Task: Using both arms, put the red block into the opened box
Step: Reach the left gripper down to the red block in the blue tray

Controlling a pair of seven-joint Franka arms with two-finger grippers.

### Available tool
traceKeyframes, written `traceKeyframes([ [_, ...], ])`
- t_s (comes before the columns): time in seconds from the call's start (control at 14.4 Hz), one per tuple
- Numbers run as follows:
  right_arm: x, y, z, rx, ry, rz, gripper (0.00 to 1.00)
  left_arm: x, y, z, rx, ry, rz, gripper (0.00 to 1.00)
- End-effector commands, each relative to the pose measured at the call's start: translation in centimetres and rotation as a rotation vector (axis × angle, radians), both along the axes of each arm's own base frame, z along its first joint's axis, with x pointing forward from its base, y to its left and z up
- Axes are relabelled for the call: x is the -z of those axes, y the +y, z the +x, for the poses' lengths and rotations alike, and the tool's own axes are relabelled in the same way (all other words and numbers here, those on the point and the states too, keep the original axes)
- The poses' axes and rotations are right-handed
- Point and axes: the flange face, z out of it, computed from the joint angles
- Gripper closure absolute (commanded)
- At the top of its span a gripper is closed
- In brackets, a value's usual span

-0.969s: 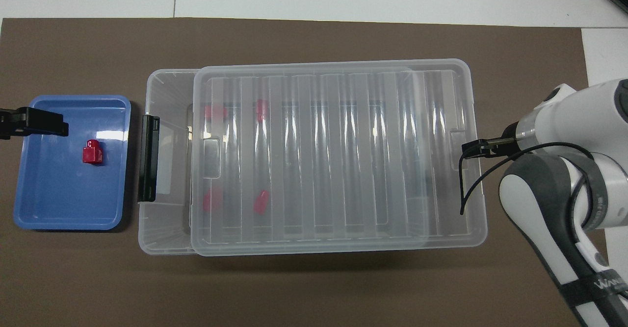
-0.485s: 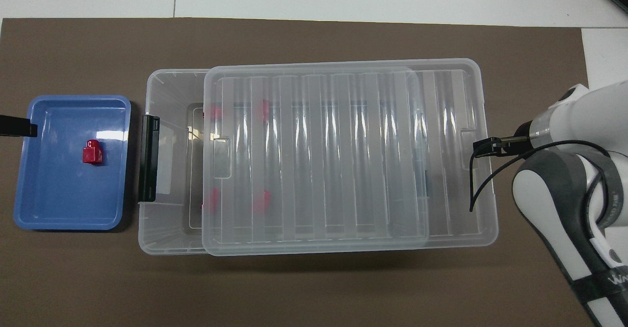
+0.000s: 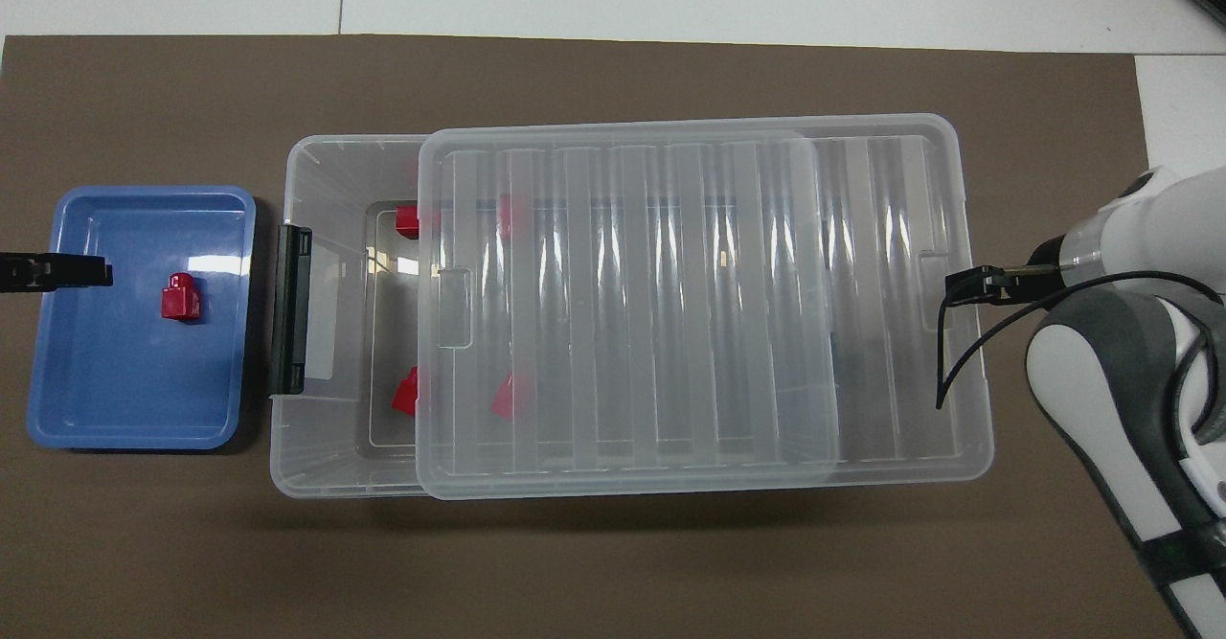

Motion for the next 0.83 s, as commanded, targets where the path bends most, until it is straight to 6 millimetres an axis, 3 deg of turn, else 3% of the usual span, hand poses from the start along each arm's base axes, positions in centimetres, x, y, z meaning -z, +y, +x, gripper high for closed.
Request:
traceKeyframes([
  [0.0, -0.9, -0.9, -0.3, -0.018, 0.005, -0.023, 0.00, 2.8, -0.2, -0.3, -0.100, 0.004, 0.000, 0.00],
  [0.35, -1.3, -1.7, -0.5, -0.016, 0.015, -0.038, 0.00, 7.6, -0.7, -0.1, -0.108, -0.029, -0.003, 0.00],
  [0.55, -1.3, -2.2, -0.5, -0.016, 0.016, -0.041, 0.00, 9.7, -0.4, 0.8, -0.158, -0.045, -0.012, 0.00],
  [0.76, -1.3, -2.4, -0.5, -0.029, 0.016, -0.042, 0.00, 13.0, 0.1, 1.7, -0.155, -0.057, -0.014, 0.00],
])
